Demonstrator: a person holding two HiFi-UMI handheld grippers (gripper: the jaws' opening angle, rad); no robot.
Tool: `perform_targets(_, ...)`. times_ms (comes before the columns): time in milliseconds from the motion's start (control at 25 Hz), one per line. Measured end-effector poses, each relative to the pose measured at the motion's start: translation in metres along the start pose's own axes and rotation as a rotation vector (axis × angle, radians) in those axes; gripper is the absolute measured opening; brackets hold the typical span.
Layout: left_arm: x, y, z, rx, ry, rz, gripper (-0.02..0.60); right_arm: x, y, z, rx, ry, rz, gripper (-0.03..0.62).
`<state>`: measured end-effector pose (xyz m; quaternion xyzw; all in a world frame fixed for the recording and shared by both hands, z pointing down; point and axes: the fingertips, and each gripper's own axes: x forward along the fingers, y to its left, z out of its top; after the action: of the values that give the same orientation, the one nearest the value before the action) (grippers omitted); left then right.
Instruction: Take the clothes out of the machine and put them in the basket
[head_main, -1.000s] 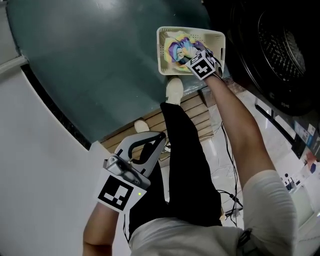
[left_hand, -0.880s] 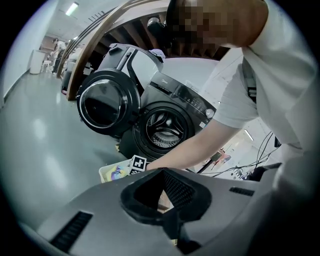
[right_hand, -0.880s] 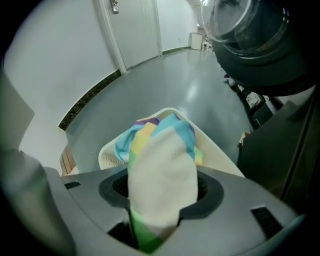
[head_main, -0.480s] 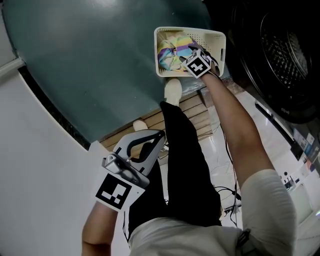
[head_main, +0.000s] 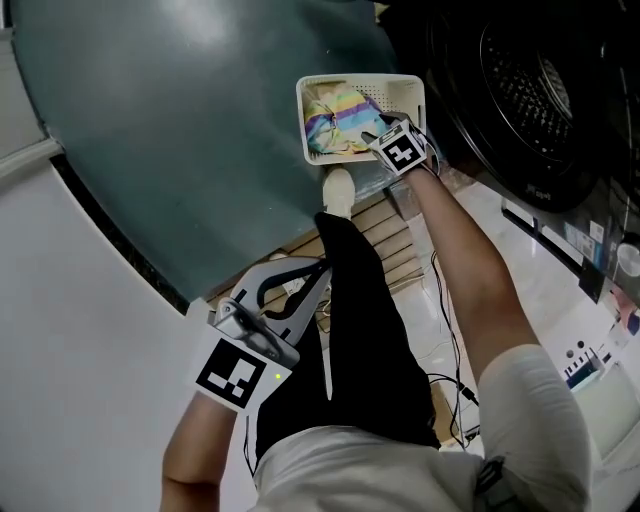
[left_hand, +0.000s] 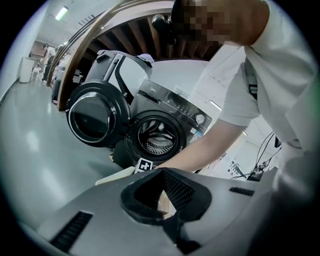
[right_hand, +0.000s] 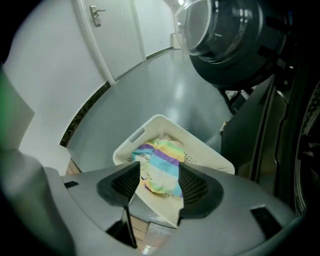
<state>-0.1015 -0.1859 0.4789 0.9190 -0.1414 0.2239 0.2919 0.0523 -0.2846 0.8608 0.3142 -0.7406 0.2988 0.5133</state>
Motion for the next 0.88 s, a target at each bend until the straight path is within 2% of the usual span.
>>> perform_targets(240,-0.028,-0.045,0.026,0.099,-0.032,-0.029,-0.003,-0.083,0.024,0.014,0.15,-0.146,-0.019,0.239)
perform_targets(480,-0.072,-0.099,0.04,0.172,-0.053,-0.05,-0.003,-0.18,0.082,0.023,0.176,-0.282,-0.007,0.207)
perform_targets(640,-0.102,-0.134,0.044,0.167,-0.061,-0.05,-0.003,-0.252,0.122,0.027,0.194,-0.388,-0.002,0.174)
perform_targets(880,-0.148,-0.178,0.05,0.214,-0.07,-0.037,-0.003,-0.364,0.183,0.034,0.19,-0.52,0.009,0.075)
